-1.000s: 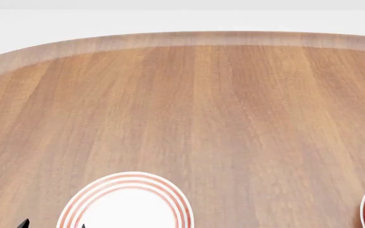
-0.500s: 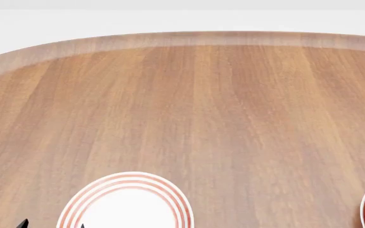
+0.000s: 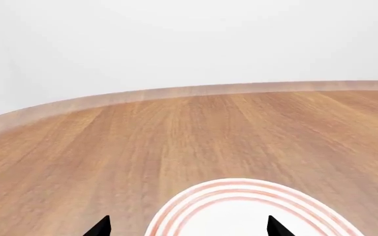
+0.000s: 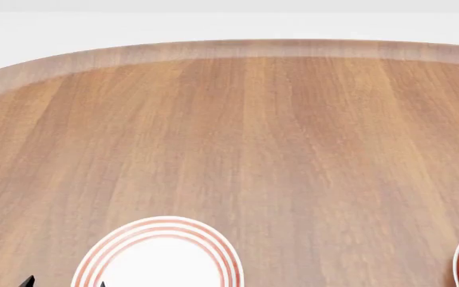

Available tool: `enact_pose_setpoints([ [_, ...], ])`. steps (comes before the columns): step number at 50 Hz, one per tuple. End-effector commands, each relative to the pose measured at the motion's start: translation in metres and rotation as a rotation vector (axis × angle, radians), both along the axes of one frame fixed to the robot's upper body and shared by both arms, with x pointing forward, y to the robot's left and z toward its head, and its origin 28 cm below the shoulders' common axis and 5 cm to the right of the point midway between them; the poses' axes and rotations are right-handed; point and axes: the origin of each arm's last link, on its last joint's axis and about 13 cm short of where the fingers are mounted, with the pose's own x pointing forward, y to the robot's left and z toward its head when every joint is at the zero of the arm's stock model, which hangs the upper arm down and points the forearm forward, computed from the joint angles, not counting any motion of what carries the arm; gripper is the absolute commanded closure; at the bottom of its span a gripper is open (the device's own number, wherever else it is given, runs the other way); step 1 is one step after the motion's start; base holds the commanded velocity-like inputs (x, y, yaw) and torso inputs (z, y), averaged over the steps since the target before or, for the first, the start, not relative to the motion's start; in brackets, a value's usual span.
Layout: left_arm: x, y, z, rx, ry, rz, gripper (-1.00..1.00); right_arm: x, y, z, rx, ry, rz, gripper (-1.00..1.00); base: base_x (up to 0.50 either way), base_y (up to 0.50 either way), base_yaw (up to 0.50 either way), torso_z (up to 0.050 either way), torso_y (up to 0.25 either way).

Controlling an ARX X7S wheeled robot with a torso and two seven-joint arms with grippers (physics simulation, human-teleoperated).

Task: Put the red mug on the left plate.

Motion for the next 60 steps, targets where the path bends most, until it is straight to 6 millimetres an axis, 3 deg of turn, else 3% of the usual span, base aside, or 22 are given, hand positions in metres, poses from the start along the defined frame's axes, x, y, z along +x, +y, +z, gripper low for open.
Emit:
enact_pose_setpoints([
  [1, 0.0, 0.0, -0.001, 0.001, 0.001, 0.0, -1.0, 0.001, 0.0, -0.005, 0.005, 0.014, 0.003, -1.0, 0.0, 0.0, 0.0, 0.0, 0.0],
  [4, 0.0, 0.0, -0.001, 0.001, 0.001, 0.0, -1.0, 0.001, 0.001, -0.005, 0.001, 0.015, 0.005, -1.0, 0.0, 0.0, 0.0, 0.0, 0.0],
  [5, 0.0, 0.0, -0.001, 0.001, 0.001, 0.0, -1.0, 0.001, 0.001, -0.005, 0.001, 0.016, 0.006, 1.0, 0.0, 0.0, 0.0, 0.0, 0.0],
  [23, -0.001, 0.001, 0.002, 0.002, -0.006, 0.003, -1.0, -0.008, 0.002, 0.007, -0.046, -0.037, 0.041, 1.0, 0.0, 0.0, 0.0, 0.0, 0.001],
  [38, -0.002, 0.001, 0.002, 0.001, -0.008, 0.005, -1.0, -0.027, 0.018, 0.048, -0.18, -0.246, 0.244, 1.0, 0.0, 0.0, 0.0, 0.0, 0.0],
  [60, -0.001, 0.001, 0.002, 0.004, -0.006, 0.005, -1.0, -0.045, 0.041, 0.071, -0.29, -0.474, 0.592, 1.0, 0.0, 0.0, 0.0, 0.0, 0.0],
])
